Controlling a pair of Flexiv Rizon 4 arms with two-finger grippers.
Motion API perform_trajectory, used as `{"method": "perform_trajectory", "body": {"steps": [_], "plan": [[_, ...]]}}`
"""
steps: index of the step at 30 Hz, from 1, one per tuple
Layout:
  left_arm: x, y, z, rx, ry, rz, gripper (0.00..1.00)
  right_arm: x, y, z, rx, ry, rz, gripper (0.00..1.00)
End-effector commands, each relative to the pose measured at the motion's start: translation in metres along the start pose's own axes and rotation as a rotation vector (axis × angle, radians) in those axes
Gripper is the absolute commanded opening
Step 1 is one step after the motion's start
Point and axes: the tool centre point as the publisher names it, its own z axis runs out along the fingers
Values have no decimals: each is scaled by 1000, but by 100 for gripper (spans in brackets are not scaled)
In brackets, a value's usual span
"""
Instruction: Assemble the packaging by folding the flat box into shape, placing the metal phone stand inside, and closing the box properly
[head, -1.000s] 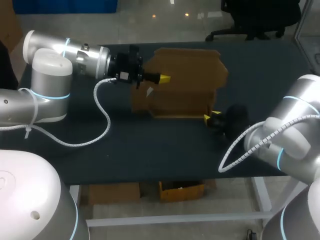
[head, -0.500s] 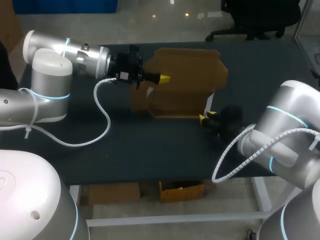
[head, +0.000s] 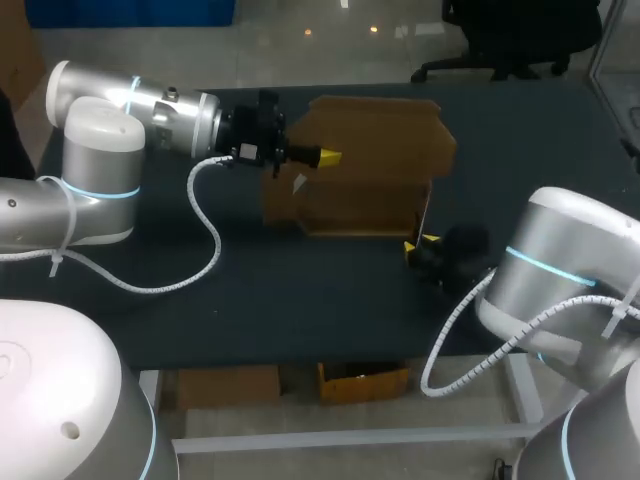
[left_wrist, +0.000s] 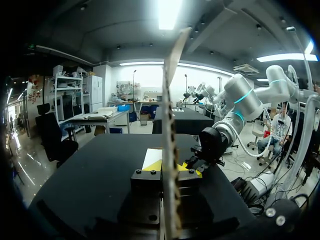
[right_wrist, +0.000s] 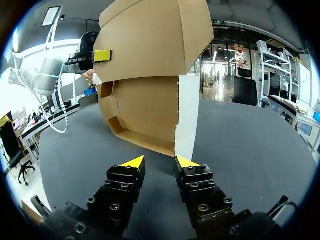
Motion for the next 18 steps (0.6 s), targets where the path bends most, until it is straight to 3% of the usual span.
{"method": "perform_trajectory", "body": {"steps": [1, 18], "plan": [[0, 2, 1, -1, 0, 0, 0, 3, -6, -12, -20, -59, 4, 36], [0, 2, 1, -1, 0, 0, 0, -10, -15, -46, -29, 29, -21, 36]]}}
